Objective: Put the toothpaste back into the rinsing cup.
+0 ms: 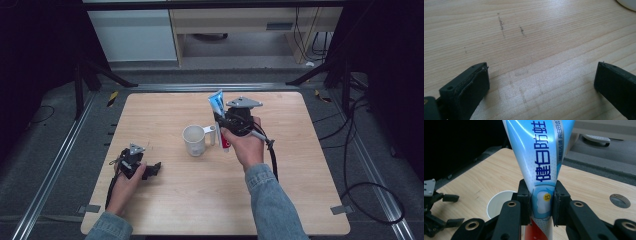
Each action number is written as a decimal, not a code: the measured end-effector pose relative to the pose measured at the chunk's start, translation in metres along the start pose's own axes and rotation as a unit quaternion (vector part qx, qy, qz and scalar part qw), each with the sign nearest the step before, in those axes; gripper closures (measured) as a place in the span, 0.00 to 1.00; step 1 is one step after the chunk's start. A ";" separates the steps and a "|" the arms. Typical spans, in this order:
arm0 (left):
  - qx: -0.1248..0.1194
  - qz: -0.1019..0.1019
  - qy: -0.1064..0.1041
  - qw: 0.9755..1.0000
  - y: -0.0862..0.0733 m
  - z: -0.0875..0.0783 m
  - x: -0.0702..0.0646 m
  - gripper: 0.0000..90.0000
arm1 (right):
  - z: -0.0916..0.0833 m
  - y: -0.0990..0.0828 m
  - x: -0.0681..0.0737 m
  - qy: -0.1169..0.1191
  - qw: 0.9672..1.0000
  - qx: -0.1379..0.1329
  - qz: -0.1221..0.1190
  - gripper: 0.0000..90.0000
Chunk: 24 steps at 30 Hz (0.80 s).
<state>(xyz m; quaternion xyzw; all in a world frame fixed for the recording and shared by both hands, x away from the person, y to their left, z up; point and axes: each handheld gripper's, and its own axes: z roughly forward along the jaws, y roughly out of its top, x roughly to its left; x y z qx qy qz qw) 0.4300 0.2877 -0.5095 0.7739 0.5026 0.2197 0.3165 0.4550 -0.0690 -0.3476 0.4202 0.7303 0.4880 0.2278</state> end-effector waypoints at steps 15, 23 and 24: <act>0.000 0.001 0.000 1.000 0.000 0.000 0.000 0.00 | 0.004 0.013 0.010 -0.004 0.999 -0.031 0.008 0.81; 0.000 0.001 0.000 1.000 0.000 0.000 0.000 0.00 | 0.008 0.015 0.015 -0.009 0.999 -0.042 0.009 0.81; 0.000 0.001 0.000 1.000 0.000 0.000 0.000 0.00 | 0.008 0.015 0.015 -0.008 0.999 -0.043 0.009 0.81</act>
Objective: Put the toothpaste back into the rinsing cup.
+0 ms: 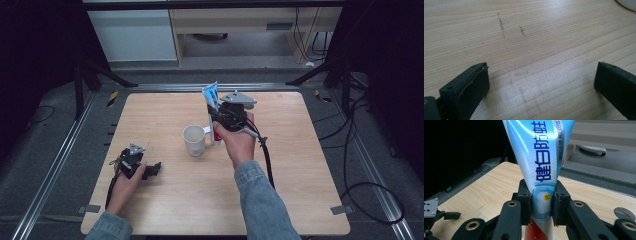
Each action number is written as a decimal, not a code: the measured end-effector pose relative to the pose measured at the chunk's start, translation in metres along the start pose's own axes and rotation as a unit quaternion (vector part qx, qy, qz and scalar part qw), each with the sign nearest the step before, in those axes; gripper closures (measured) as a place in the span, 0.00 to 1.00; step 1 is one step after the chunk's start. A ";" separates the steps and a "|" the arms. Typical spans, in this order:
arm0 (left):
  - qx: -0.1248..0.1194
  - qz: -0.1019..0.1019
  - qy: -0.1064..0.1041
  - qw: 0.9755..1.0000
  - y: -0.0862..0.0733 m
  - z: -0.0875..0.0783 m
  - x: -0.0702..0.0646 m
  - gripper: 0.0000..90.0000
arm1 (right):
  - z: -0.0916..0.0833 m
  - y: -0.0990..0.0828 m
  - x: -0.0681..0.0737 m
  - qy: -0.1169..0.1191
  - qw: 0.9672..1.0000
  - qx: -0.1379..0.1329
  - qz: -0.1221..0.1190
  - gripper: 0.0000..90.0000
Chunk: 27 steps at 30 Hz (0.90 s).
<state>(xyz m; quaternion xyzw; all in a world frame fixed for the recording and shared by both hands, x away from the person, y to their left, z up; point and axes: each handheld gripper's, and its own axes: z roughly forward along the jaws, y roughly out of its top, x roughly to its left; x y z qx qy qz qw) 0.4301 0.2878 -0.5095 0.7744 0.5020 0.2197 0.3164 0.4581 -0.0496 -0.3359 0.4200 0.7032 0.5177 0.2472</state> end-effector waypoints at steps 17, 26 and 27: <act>0.000 0.000 0.000 1.000 0.000 0.000 0.000 0.00 | 0.003 0.006 0.007 -0.007 1.000 -0.025 -0.005 0.81; 0.000 0.000 0.000 1.000 0.000 0.000 0.000 0.00 | 0.002 0.007 0.004 -0.013 0.999 -0.035 0.001 0.81; 0.000 0.000 0.000 1.000 0.000 0.000 0.000 0.00 | 0.002 0.008 0.004 -0.014 0.999 -0.036 0.001 0.81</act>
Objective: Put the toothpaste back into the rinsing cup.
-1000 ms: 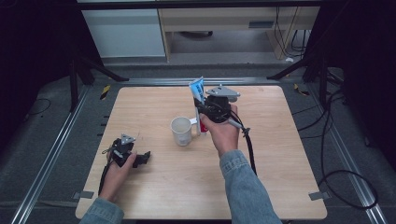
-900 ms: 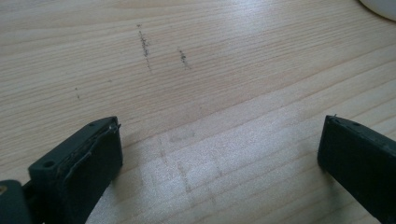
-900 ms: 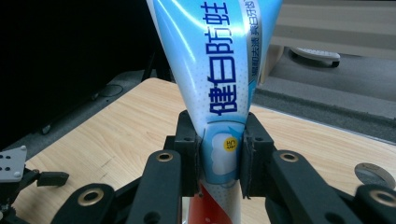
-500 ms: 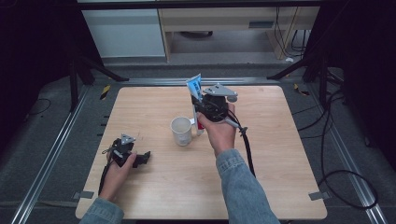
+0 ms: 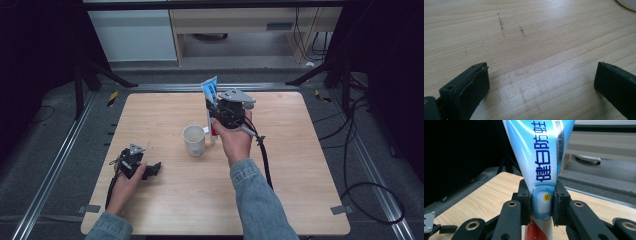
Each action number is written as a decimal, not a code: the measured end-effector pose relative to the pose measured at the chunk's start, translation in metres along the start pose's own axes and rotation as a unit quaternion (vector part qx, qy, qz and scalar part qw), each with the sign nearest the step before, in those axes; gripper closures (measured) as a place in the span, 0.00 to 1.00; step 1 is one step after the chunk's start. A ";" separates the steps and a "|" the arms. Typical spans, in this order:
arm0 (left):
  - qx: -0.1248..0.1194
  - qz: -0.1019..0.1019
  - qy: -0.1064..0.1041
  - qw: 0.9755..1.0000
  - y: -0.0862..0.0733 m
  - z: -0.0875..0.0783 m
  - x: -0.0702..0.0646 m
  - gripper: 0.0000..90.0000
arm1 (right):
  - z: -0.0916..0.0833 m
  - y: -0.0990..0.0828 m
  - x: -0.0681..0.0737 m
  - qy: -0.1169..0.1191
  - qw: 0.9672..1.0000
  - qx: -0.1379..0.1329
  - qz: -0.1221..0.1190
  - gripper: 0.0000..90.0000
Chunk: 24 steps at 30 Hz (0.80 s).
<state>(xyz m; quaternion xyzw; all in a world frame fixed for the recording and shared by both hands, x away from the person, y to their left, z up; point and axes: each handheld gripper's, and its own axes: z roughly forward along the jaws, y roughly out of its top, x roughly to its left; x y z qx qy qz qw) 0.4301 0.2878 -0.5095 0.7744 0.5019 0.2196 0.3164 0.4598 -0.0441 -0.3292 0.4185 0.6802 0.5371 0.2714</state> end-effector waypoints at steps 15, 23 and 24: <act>0.000 0.000 0.000 1.000 0.000 0.000 0.000 0.00 | 0.005 0.005 0.010 0.001 1.000 -0.017 -0.005 0.81; 0.000 0.000 -0.001 1.000 0.000 0.000 0.000 0.00 | 0.010 0.004 0.013 0.005 1.000 -0.021 -0.004 0.81; 0.000 0.000 -0.001 1.000 0.000 0.000 0.000 0.00 | 0.010 0.004 0.013 0.005 1.000 -0.021 -0.003 0.81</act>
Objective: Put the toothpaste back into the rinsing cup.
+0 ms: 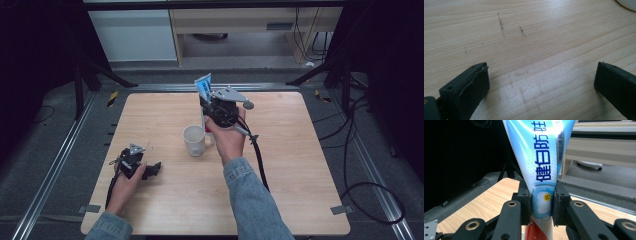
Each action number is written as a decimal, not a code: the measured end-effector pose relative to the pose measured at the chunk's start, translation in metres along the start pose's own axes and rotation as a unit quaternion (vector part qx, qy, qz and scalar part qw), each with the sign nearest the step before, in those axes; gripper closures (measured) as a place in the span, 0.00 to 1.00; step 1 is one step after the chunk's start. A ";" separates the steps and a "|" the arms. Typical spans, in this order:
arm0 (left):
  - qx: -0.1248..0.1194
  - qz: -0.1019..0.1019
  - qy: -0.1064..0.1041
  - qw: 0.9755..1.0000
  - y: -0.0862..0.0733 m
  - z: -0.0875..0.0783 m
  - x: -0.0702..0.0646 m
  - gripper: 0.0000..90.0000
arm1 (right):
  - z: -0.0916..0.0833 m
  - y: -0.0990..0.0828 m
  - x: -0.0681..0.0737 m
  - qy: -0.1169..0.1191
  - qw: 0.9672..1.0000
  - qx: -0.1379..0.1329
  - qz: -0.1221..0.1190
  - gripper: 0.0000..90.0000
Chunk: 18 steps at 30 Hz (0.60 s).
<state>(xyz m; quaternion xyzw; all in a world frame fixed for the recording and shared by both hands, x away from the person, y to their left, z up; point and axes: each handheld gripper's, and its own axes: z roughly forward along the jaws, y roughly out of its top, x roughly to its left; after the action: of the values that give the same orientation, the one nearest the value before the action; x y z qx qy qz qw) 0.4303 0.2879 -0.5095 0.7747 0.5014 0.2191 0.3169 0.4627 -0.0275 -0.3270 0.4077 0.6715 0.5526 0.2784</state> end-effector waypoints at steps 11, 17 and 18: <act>0.001 0.002 -0.001 1.000 0.000 0.000 0.000 0.00 | 0.007 0.005 0.005 0.003 1.000 -0.011 0.000 0.81; 0.000 0.001 0.000 1.000 0.000 0.000 0.000 0.00 | 0.012 0.003 0.008 0.002 1.000 -0.020 0.004 0.81; 0.000 0.001 -0.001 1.000 0.000 0.000 0.000 0.00 | 0.013 0.002 0.008 0.001 1.000 -0.021 0.005 0.81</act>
<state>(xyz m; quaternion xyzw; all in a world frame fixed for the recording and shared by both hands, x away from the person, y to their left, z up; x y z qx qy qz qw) 0.4305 0.2881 -0.5094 0.7757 0.5002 0.2189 0.3165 0.4694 -0.0138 -0.3269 0.4042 0.6579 0.5684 0.2839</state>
